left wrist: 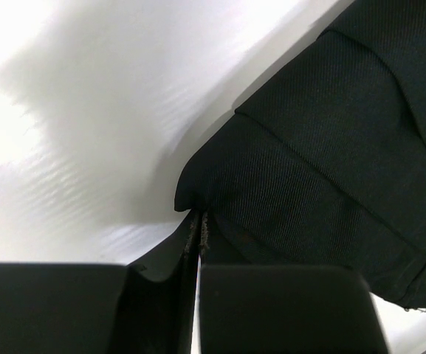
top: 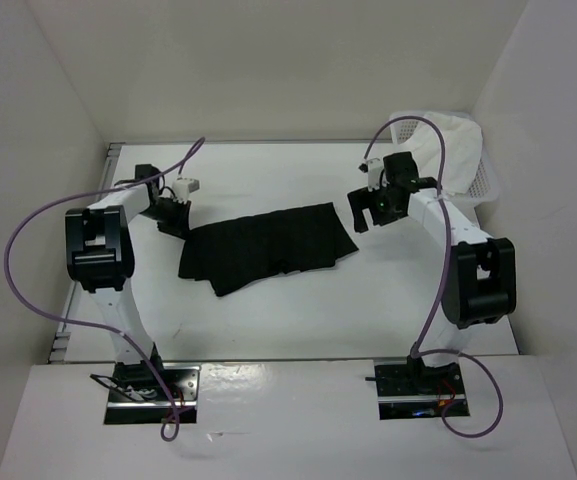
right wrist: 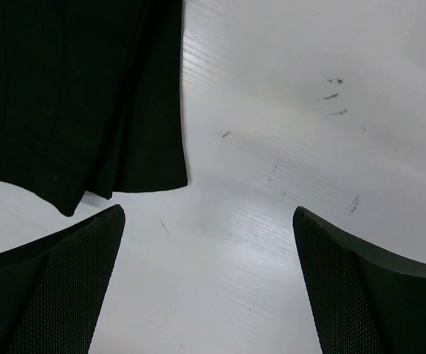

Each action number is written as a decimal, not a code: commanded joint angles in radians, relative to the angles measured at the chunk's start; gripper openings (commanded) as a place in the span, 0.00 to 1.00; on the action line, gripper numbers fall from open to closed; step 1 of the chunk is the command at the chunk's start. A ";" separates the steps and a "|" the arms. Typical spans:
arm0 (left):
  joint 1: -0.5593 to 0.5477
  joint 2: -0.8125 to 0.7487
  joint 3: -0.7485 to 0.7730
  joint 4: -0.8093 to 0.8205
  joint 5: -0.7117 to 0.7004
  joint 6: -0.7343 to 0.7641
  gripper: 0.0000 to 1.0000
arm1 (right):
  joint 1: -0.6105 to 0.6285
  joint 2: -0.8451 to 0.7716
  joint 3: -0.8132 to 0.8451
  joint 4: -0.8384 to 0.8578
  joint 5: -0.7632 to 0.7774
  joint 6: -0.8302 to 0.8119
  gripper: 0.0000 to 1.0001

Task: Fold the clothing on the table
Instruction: Fold the skirt

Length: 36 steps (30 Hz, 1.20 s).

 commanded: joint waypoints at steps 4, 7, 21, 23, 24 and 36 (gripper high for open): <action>0.060 -0.037 -0.063 -0.001 -0.003 -0.011 0.00 | -0.022 0.108 0.113 -0.042 -0.155 0.019 0.99; 0.072 -0.058 -0.086 0.009 -0.003 -0.020 0.00 | -0.002 0.154 0.133 -0.054 -0.181 0.042 0.98; 0.091 -0.077 -0.117 -0.009 0.008 -0.039 0.00 | 0.147 0.307 0.202 -0.073 -0.225 0.063 0.98; 0.091 -0.086 -0.117 -0.009 0.008 -0.039 0.00 | 0.147 0.317 0.202 -0.050 -0.212 0.063 0.99; 0.091 -0.086 -0.128 -0.009 0.008 -0.039 0.00 | 0.147 0.317 0.202 -0.041 -0.203 0.063 0.99; 0.091 -0.086 -0.137 -0.009 0.026 -0.020 0.00 | 0.109 0.369 0.161 -0.028 -0.340 0.031 0.99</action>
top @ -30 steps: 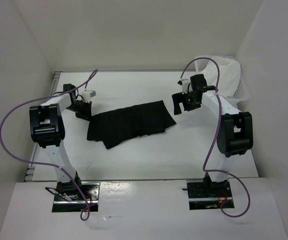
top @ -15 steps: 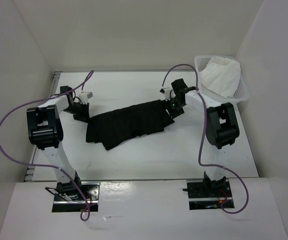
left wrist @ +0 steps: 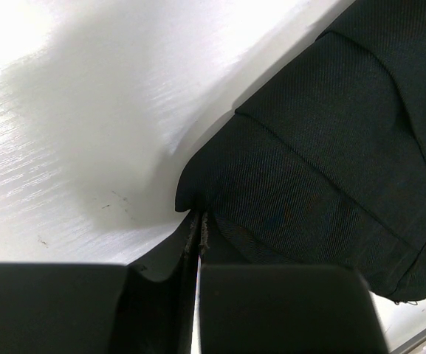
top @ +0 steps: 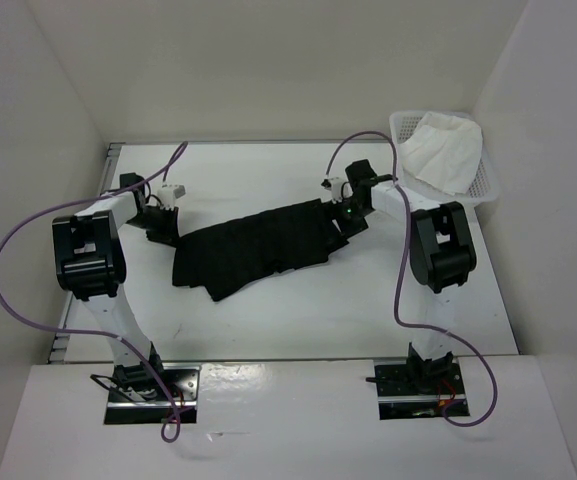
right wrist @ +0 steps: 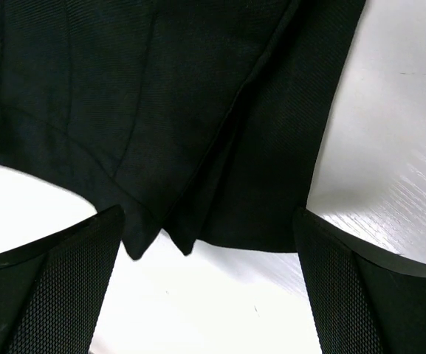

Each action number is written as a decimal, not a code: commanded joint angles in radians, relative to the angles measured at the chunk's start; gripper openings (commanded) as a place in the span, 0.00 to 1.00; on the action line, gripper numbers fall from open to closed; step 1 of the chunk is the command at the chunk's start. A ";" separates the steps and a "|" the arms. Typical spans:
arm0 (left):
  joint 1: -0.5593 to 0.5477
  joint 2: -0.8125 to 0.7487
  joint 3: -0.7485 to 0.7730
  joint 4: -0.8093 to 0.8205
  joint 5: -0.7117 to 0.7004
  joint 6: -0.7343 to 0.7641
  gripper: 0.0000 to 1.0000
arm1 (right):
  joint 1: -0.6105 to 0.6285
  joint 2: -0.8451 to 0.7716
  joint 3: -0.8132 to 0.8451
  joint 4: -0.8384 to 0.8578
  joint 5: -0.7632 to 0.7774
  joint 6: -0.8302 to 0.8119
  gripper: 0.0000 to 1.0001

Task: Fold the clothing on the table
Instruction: Fold the skirt

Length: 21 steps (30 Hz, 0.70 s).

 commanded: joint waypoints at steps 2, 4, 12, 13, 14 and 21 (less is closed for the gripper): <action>0.015 -0.005 -0.033 -0.031 0.003 0.023 0.00 | -0.052 0.034 -0.010 0.004 -0.149 -0.037 0.99; 0.015 -0.005 -0.033 -0.031 0.012 0.023 0.00 | -0.068 0.057 -0.010 -0.008 -0.202 -0.052 0.99; 0.024 -0.005 -0.033 -0.031 0.021 0.033 0.00 | -0.167 0.039 -0.032 -0.001 -0.213 -0.074 0.99; 0.024 -0.005 -0.033 -0.040 0.021 0.033 0.00 | -0.167 0.029 -0.041 -0.001 -0.203 -0.074 0.99; 0.024 -0.005 -0.033 -0.041 0.021 0.033 0.00 | -0.167 0.029 -0.041 0.011 -0.203 -0.074 0.99; 0.024 0.004 -0.033 -0.041 0.021 0.042 0.00 | -0.187 0.000 -0.050 0.033 -0.179 -0.063 0.99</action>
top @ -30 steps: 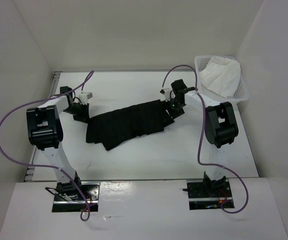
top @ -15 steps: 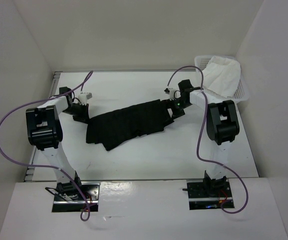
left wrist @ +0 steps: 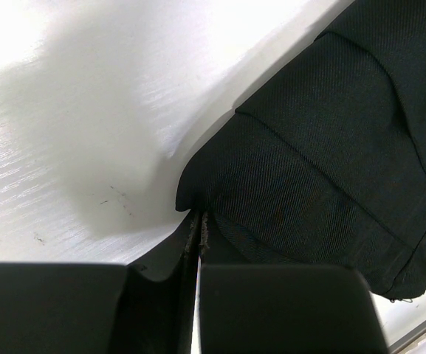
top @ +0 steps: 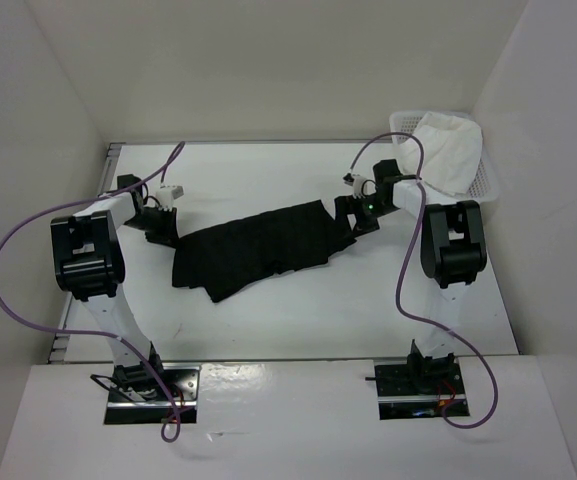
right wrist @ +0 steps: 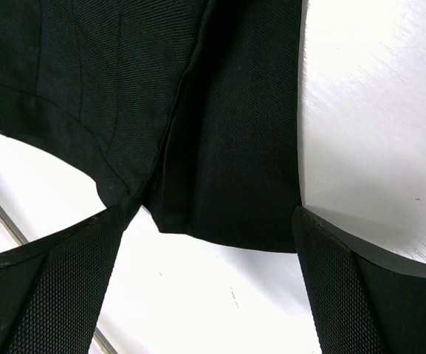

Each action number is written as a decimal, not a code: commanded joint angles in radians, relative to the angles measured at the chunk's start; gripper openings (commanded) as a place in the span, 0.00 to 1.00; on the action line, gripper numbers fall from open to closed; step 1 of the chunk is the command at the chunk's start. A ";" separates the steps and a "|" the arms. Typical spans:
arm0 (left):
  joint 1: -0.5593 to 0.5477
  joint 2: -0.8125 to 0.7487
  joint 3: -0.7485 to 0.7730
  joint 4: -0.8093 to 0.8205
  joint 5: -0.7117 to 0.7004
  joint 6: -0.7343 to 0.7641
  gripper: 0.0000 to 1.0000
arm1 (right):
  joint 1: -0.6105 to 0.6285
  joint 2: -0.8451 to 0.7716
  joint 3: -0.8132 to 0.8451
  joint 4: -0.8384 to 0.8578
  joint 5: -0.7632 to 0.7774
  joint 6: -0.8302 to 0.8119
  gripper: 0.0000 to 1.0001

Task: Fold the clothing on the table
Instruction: Fold the skirt

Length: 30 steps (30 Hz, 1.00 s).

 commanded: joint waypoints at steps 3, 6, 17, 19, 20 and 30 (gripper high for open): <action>0.008 0.004 -0.024 -0.039 -0.006 0.037 0.00 | -0.020 -0.003 -0.027 0.018 0.073 -0.006 0.99; 0.017 0.004 -0.024 -0.048 -0.006 0.046 0.00 | -0.046 -0.037 -0.027 0.009 0.044 -0.015 0.99; 0.017 0.013 -0.024 -0.048 0.014 0.046 0.00 | -0.098 -0.149 -0.027 -0.002 -0.044 -0.035 0.99; 0.017 0.013 -0.024 -0.048 0.014 0.046 0.00 | -0.098 -0.149 -0.027 -0.002 -0.044 -0.035 0.99; 0.017 0.022 -0.024 -0.048 0.014 0.046 0.00 | -0.098 -0.137 -0.027 -0.002 -0.044 -0.035 0.99; 0.017 0.022 -0.034 -0.057 0.014 0.056 0.00 | -0.089 -0.026 -0.027 -0.002 -0.024 -0.044 0.99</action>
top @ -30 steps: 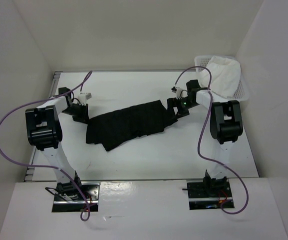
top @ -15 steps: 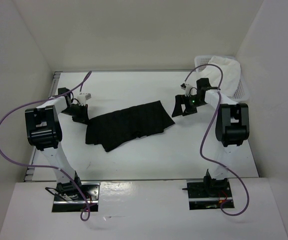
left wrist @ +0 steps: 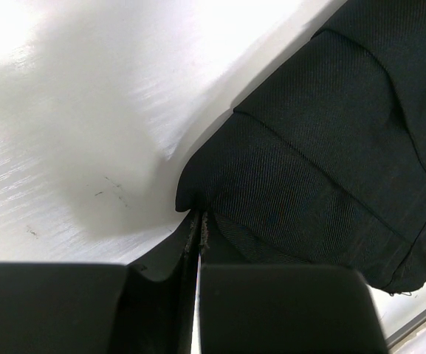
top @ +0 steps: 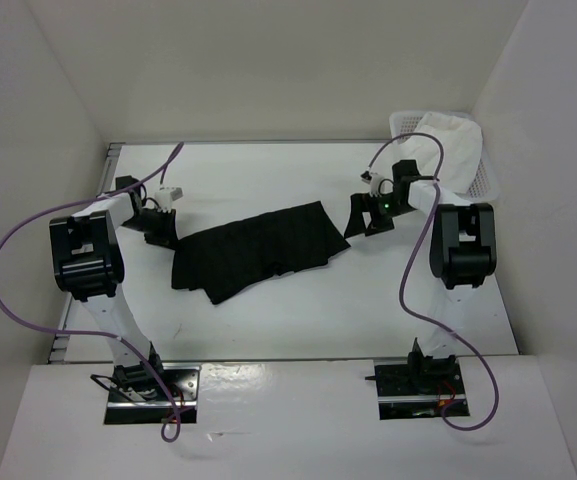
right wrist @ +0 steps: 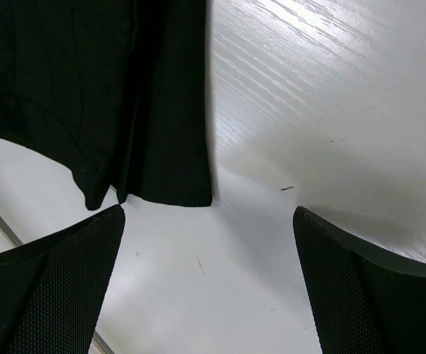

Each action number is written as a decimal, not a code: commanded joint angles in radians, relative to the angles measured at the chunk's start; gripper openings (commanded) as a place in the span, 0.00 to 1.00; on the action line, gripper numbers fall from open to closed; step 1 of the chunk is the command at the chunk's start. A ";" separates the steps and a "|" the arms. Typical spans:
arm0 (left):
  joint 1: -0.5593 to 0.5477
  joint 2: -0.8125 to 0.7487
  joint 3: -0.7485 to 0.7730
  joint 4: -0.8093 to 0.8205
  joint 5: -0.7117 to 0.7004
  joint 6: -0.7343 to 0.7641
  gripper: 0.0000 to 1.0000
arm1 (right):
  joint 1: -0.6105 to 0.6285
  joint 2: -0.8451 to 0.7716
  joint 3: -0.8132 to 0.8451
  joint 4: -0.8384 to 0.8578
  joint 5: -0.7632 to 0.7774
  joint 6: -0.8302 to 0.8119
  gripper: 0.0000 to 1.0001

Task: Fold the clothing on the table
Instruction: Fold the skirt

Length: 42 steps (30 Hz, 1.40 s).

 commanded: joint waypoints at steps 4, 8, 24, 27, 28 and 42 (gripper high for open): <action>0.007 0.022 -0.031 -0.035 0.009 0.033 0.00 | 0.029 0.023 -0.003 0.012 -0.005 -0.017 0.99; 0.007 0.022 -0.031 -0.035 0.020 0.033 0.00 | 0.083 0.057 -0.003 0.012 -0.016 -0.017 0.99; 0.007 0.022 -0.031 -0.044 0.011 0.033 0.00 | 0.221 0.125 -0.003 0.012 -0.025 0.005 0.99; 0.007 0.022 -0.031 -0.044 0.011 0.033 0.00 | 0.230 0.125 -0.003 0.012 -0.025 0.005 0.95; 0.007 0.022 -0.031 -0.044 0.011 0.033 0.00 | 0.230 0.125 -0.003 0.021 -0.025 0.014 0.95; 0.007 0.022 -0.040 -0.044 0.001 0.042 0.00 | 0.289 0.161 0.017 0.020 0.079 0.023 0.25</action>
